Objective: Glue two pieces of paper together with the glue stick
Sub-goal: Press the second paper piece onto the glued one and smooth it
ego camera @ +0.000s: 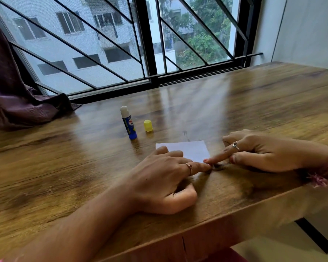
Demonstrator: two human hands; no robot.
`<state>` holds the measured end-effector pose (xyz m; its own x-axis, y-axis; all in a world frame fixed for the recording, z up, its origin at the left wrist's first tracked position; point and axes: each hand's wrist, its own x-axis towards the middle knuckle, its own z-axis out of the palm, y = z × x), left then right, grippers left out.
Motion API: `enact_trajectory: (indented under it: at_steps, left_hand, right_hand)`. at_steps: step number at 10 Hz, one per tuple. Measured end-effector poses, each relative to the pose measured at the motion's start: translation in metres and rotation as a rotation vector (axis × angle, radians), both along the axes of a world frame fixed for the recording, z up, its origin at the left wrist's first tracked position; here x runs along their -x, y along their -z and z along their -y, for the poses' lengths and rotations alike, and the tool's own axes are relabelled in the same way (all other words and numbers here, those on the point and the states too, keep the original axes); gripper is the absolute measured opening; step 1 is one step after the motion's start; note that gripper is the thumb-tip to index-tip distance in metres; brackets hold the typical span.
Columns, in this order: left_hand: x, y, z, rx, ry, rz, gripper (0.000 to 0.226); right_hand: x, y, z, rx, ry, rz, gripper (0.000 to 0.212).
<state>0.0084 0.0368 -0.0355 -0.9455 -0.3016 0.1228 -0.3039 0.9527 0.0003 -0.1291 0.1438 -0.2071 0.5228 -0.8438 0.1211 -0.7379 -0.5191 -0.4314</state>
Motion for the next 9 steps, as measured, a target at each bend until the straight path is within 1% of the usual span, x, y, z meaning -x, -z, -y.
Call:
enact_trajectory:
  at_steps: [1,2,3,4,5,6,7,9]
  left_hand:
    - [0.001,-0.001,-0.001,-0.009,-0.020,-0.002,0.064]
    - [0.000,0.000,-0.002,-0.019,-0.043,-0.010,0.064]
    - [0.001,0.002,-0.003,-0.021,-0.049,-0.019,0.062]
    - [0.001,0.003,-0.002,-0.002,-0.045,-0.033,0.063]
    - [0.000,0.004,0.000,-0.004,-0.043,-0.049,0.062]
    - [-0.002,0.004,0.001,-0.011,-0.043,-0.061,0.058]
    - [-0.004,0.003,0.003,-0.030,-0.039,-0.061,0.056]
    - [-0.013,-0.003,0.013,-0.143,-0.040,-0.064,0.052]
  right_hand:
    - [0.059,-0.058,0.018,0.125,0.096,0.181,0.036]
    - [0.094,-0.160,0.072,0.170,0.089,0.017,0.043]
    - [0.115,-0.174,0.088,0.134,0.255,-0.141,0.042]
    - [0.114,-0.168,0.091,0.108,0.209,-0.146,0.041]
    - [0.121,-0.166,0.093,0.143,0.234,-0.105,0.041]
    - [0.115,-0.164,0.089,0.082,0.258,-0.061,0.041]
    - [0.109,-0.165,0.085,0.073,0.284,0.015,0.040]
    - [0.099,-0.165,0.073,0.060,0.343,0.086,0.038]
